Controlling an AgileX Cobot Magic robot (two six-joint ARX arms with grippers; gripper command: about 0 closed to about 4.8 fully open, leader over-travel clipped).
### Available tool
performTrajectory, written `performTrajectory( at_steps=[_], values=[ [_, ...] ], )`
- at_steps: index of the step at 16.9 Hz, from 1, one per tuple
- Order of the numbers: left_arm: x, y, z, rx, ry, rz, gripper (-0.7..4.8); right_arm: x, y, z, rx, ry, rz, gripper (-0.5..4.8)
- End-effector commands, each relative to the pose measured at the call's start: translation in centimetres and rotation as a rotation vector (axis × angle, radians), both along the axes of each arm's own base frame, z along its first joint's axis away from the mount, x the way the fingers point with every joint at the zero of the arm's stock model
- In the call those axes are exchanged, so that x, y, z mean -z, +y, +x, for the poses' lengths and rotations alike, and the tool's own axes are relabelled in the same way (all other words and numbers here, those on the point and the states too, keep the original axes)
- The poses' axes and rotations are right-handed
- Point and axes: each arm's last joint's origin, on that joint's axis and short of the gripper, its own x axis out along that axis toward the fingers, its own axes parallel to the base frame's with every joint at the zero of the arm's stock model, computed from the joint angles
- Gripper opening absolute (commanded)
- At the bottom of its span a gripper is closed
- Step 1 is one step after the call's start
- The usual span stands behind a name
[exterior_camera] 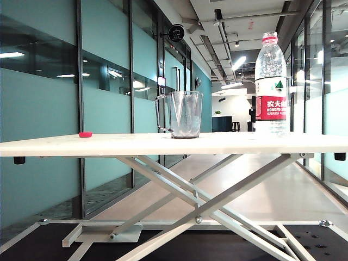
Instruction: Pick up the mineral water bottle on the table and pour water into the mug until it's half full.
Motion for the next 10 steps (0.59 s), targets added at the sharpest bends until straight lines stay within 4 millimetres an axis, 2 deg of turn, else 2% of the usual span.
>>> performTrajectory(
  at_steps=[1, 6, 8, 10],
  values=[
    [0.3, 0.0, 0.0, 0.005, 0.039, -0.001, -0.05, -0.3, 0.4, -0.1, -0.072, -0.007, 0.063, 0.12],
    [0.3, 0.0, 0.0, -0.003, -0.004, 0.058, -0.05, -1.1, 1.6, -0.1, -0.084, -0.028, 0.069, 0.12],
    [0.3, 0.0, 0.0, -0.003, -0.005, 0.059, -0.05, -1.9, 1.9, 0.3, -0.084, -0.015, -0.014, 0.13],
    [0.3, 0.0, 0.0, -0.003, -0.005, 0.059, -0.05, -3.5, 2.3, 1.6, -0.083, 0.012, -0.122, 0.14]
  ],
)
